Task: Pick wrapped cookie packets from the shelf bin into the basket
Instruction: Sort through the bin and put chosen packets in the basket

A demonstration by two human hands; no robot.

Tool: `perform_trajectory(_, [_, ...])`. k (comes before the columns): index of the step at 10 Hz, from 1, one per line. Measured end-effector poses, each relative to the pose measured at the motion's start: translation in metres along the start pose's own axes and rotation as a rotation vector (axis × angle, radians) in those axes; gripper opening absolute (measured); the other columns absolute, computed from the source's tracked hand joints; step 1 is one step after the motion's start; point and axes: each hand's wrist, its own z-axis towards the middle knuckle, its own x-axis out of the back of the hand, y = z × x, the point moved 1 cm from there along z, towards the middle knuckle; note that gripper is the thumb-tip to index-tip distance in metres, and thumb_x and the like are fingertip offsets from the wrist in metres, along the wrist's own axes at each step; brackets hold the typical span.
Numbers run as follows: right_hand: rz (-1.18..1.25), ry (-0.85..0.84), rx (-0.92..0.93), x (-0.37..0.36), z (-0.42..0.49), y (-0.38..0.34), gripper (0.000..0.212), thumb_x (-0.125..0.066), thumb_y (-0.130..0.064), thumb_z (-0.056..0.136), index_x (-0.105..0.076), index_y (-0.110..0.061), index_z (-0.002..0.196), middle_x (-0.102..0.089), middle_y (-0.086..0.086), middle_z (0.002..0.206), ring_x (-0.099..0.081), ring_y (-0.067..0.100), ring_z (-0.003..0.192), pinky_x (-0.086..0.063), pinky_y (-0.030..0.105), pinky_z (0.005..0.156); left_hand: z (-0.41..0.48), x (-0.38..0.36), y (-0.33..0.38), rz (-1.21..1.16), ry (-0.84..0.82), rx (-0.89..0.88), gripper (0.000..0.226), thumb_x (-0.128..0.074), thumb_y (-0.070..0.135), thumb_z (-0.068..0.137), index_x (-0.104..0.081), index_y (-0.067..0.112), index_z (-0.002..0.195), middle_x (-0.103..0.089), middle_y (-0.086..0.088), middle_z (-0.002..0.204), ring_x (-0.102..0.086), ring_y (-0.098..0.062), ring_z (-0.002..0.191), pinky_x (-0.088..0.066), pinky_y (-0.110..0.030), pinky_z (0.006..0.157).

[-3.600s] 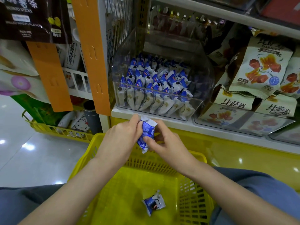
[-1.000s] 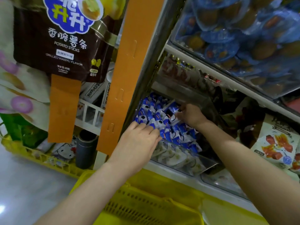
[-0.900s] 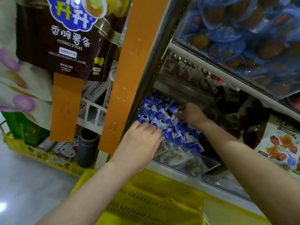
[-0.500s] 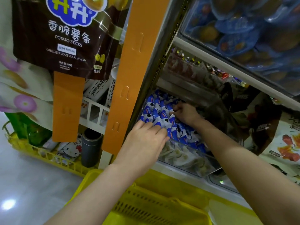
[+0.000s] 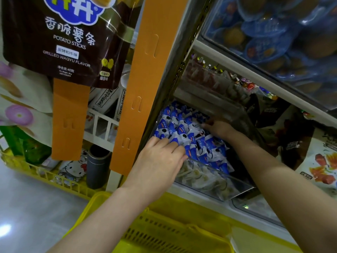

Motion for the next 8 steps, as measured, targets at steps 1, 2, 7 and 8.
perform_trajectory(1, [0.017, -0.039, -0.021, -0.006, 0.003, -0.004, 0.032, -0.053, -0.036, 0.092, -0.059, -0.005, 0.094, -0.055, 0.009, 0.081, -0.047, 0.013, 0.062, -0.038, 0.026, 0.056, -0.001, -0.001, 0.000, -0.010, -0.003, -0.004, 0.037, -0.031, 0.029, 0.090, -0.066, 0.019, 0.080, -0.065, 0.005, 0.071, -0.059, -0.015, 0.067, -0.046, -0.029, 0.069])
perform_trajectory(2, [0.106, -0.025, -0.061, -0.010, 0.006, -0.004, 0.039, -0.058, -0.035, 0.088, -0.063, 0.001, 0.103, -0.062, 0.017, 0.097, -0.053, 0.020, 0.079, -0.046, 0.034, 0.073, -0.001, 0.000, 0.000, -0.012, -0.006, 0.003, 0.037, -0.031, 0.029, 0.090, -0.066, 0.019, 0.081, -0.065, 0.005, 0.072, -0.059, -0.015, 0.067, -0.046, -0.029, 0.069])
perform_trajectory(7, [0.347, 0.650, 0.265, 0.038, -0.078, -0.018, 0.012, -0.057, -0.015, 0.090, -0.064, -0.011, 0.099, -0.066, 0.002, 0.090, -0.057, 0.001, 0.070, -0.043, 0.013, 0.067, -0.005, 0.011, 0.010, -0.229, -0.098, 0.126, 0.030, -0.028, 0.027, 0.099, -0.055, 0.019, 0.112, -0.057, 0.004, 0.109, -0.045, -0.012, 0.105, -0.024, -0.024, 0.094])
perform_trajectory(8, [0.624, 0.694, 0.367, 0.032, -0.122, -0.023, 0.006, -0.063, -0.015, 0.087, -0.061, -0.018, 0.091, -0.059, -0.016, 0.078, -0.056, -0.013, 0.065, -0.043, 0.002, 0.064, -0.015, 0.022, 0.020, -0.479, 0.018, 0.216, 0.025, -0.035, 0.024, 0.098, -0.054, 0.020, 0.114, -0.050, 0.011, 0.105, -0.039, 0.000, 0.100, -0.029, -0.015, 0.086])
